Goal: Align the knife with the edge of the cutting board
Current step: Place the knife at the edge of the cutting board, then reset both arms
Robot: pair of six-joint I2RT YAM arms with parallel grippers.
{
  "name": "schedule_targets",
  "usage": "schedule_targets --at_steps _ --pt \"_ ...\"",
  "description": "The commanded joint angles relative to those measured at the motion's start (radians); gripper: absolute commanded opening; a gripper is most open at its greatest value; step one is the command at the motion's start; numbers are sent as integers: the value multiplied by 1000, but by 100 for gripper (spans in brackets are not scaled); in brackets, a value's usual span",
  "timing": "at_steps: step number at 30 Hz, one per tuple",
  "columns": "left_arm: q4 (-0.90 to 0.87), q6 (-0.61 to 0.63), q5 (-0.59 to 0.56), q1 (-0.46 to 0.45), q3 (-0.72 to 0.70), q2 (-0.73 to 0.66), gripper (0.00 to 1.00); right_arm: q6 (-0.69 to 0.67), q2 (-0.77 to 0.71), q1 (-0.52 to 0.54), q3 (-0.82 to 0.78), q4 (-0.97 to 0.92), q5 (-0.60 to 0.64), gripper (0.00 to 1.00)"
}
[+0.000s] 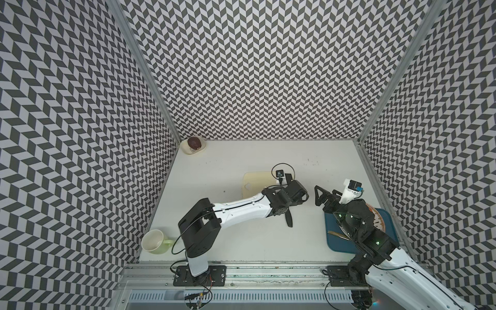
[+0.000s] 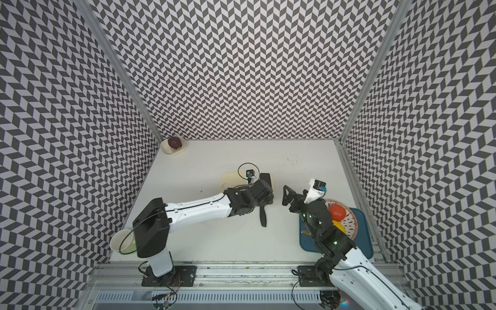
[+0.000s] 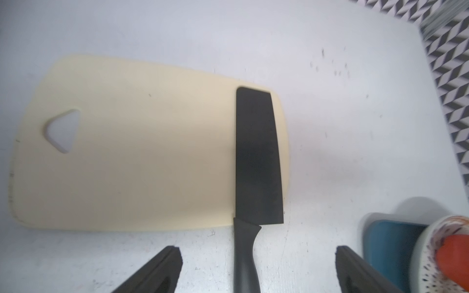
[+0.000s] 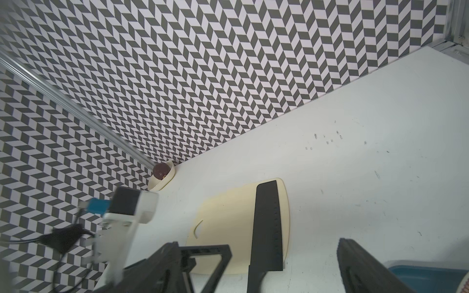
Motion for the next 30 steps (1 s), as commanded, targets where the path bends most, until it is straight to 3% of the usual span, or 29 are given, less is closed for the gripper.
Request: schedule_targets --at_steps 1,5,9,12,14,16,19,22,25,27,30 --pt "18 25 -135 55 -92 -99 100 -56 17 6 -33 90 26 100" --pt "108 55 -218 162 -259 -264 100 -110 108 6 -19 152 -27 100" --pt "297 159 -268 290 -429 -412 100 -129 192 6 53 138 91 100" --pt "474 219 -368 366 -559 -484 100 -237 245 4 28 312 141 100" --pt "688 401 -389 410 -646 -513 100 -365 282 -4 -37 514 144 100" --pt "801 491 -403 484 -693 -511 100 -445 333 -45 -92 692 128 100" --pt "832 587 -310 616 -691 -460 100 -458 444 -201 -98 793 16 100" --pt "838 664 -243 723 -665 -384 100 -445 570 -332 -44 773 -11 100" --pt "977 737 -176 824 -725 -330 100 -504 672 -395 -55 914 11 100" --pt "948 700 -94 888 -710 -322 100 -540 738 -428 -86 1017 2 100" --pt "1070 838 -69 920 -751 -291 100 -576 816 -471 -45 978 -35 100"
